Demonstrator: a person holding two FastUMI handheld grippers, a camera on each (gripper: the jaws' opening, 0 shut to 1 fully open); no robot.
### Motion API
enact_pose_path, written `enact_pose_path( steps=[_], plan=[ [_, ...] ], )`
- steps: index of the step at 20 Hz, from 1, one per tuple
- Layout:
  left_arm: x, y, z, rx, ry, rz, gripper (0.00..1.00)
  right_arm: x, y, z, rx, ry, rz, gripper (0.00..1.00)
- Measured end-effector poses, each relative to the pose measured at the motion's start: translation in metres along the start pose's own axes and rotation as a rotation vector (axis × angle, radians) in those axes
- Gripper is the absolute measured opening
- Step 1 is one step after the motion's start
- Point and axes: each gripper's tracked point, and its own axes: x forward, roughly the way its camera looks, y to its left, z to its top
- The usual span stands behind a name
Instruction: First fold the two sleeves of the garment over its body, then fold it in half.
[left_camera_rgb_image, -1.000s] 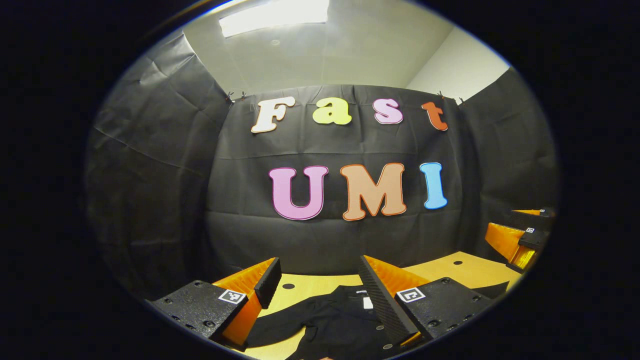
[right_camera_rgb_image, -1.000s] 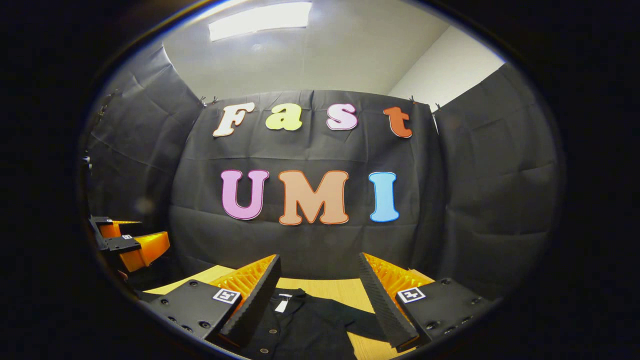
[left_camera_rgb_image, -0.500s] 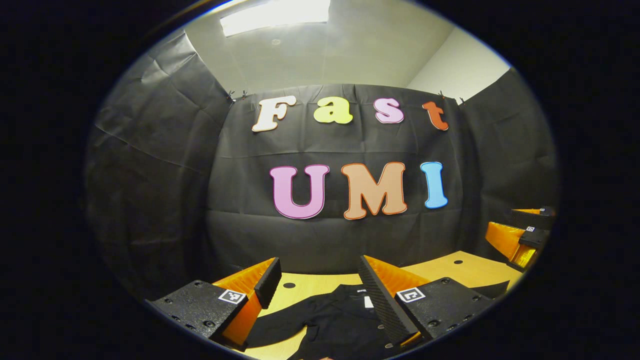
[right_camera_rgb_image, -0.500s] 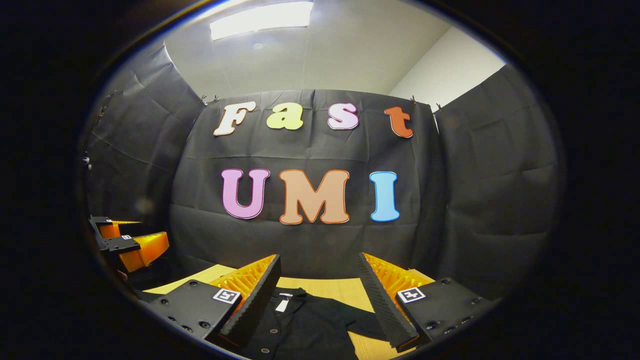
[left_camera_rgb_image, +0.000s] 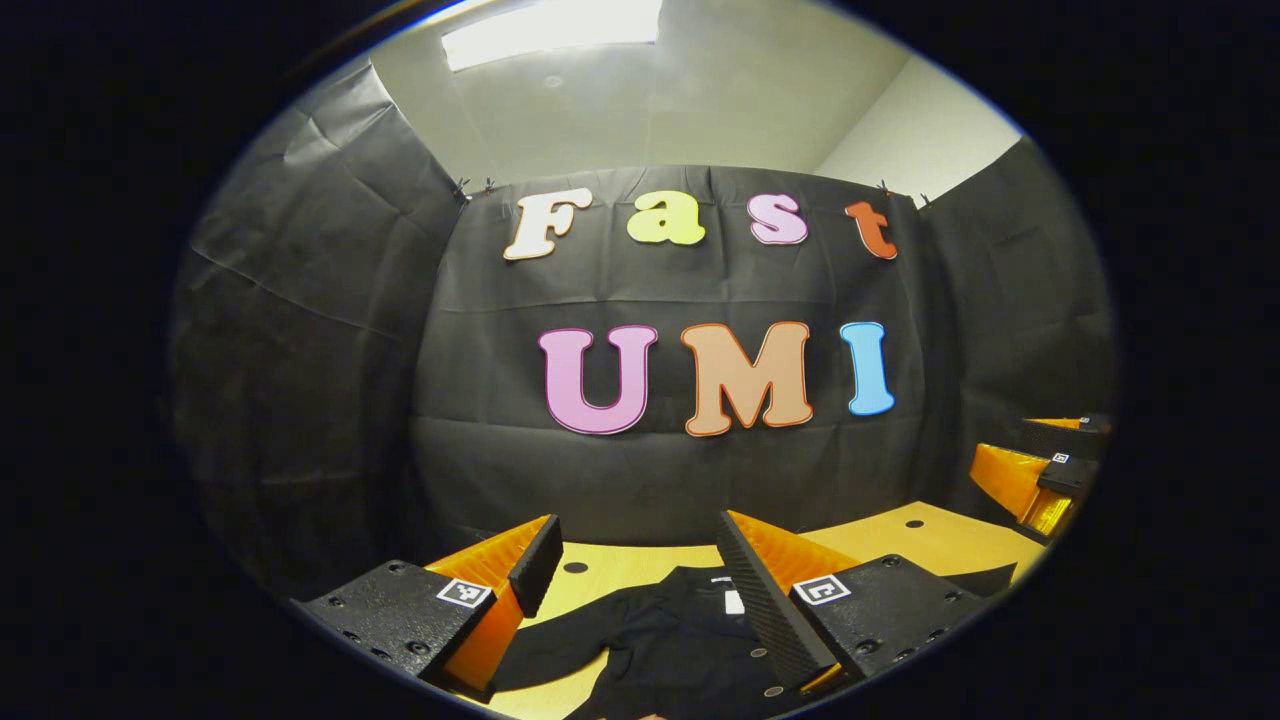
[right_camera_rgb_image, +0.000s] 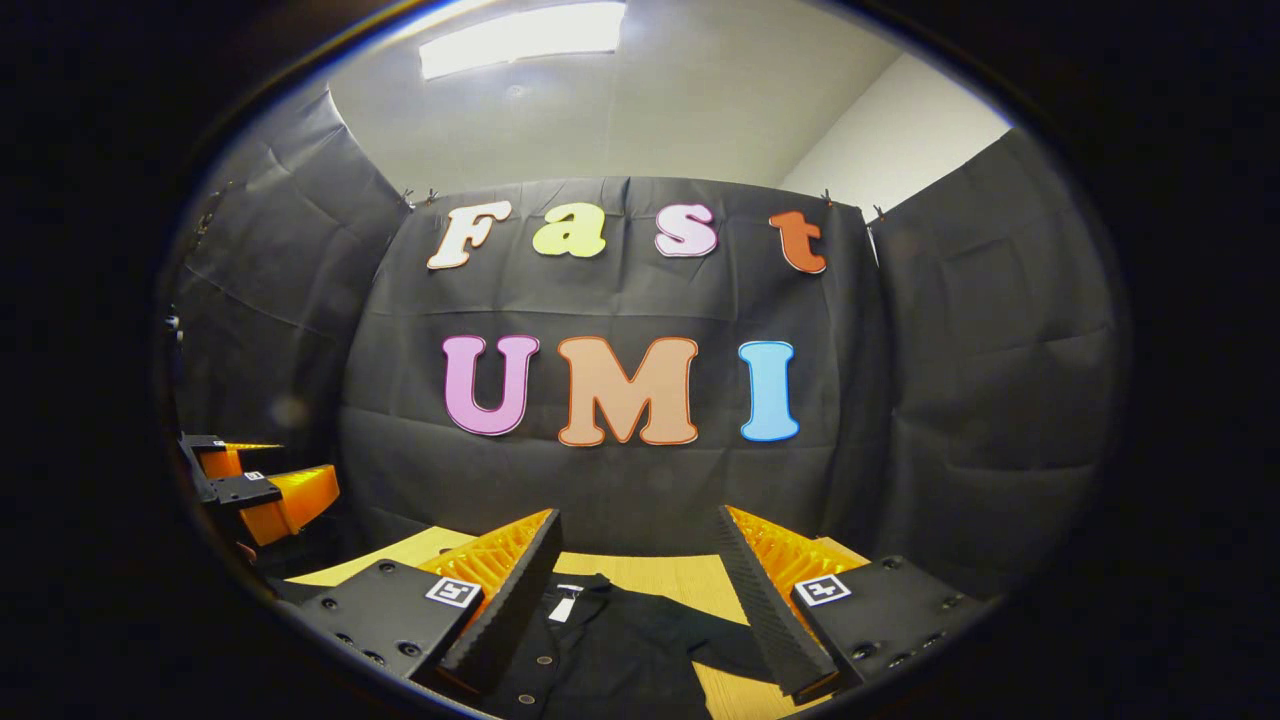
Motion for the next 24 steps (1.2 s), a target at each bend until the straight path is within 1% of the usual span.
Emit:
enact_pose_path(
  steps=[1,2,4,9,10,11,12,13,14,16,17,18,19,22,23,24],
  plan=[
    [0.001,-0.001,-0.001,0.0,0.002,0.002,0.93,0.001,-0.002,0.0,-0.002,0.003,0.002,0.98],
    [0.002,-0.002,-0.001,-0.001,0.005,0.005,0.95,0.003,-0.003,-0.002,-0.005,0.008,0.004,0.99],
    [0.003,-0.005,0.0,-0.005,0.004,0.011,0.94,0.008,-0.009,-0.003,-0.018,0.015,0.008,0.98],
    [0.01,-0.015,0.003,-0.007,-0.005,0.027,0.95,0.023,-0.047,-0.003,-0.052,0.022,-0.027,0.97],
    [0.012,-0.018,0.003,-0.007,-0.005,0.031,0.93,0.027,-0.055,-0.006,-0.057,0.028,-0.036,0.99],
    [0.014,-0.02,0.003,-0.006,-0.003,0.034,0.93,0.03,-0.064,-0.008,-0.059,0.036,-0.044,0.97],
    [0.016,-0.023,0.003,-0.003,-0.002,0.035,0.95,0.035,-0.074,-0.011,-0.061,0.045,-0.054,0.97],
    [0.017,-0.025,0.003,0.0,-0.002,0.037,0.93,0.038,-0.084,-0.014,-0.064,0.053,-0.068,0.99],
    [0.018,-0.028,0.004,0.004,-0.002,0.039,0.95,0.041,-0.095,-0.018,-0.069,0.063,-0.081,0.99],
    [0.02,-0.031,0.003,0.013,0.0,0.043,0.95,0.048,-0.117,-0.029,-0.08,0.088,-0.111,0.98],
    [0.023,-0.035,0.003,0.015,0.001,0.044,0.95,0.051,-0.128,-0.035,-0.082,0.102,-0.125,0.99],
    [0.026,-0.038,0.005,0.017,0.001,0.046,0.95,0.054,-0.14,-0.041,-0.084,0.115,-0.142,0.98],
    [0.028,-0.041,0.005,0.019,0.001,0.047,0.94,0.057,-0.153,-0.048,-0.087,0.13,-0.159,0.98],
    [0.033,-0.051,0.008,0.032,-0.004,0.047,0.93,0.064,-0.191,-0.077,-0.113,0.197,-0.21,0.99],
    [0.034,-0.054,0.009,0.036,-0.003,0.048,0.95,0.065,-0.204,-0.089,-0.125,0.223,-0.225,0.98],
    [0.035,-0.057,0.008,0.038,-0.004,0.048,0.93,0.067,-0.216,-0.103,-0.136,0.254,-0.236,0.98]
  ],
)
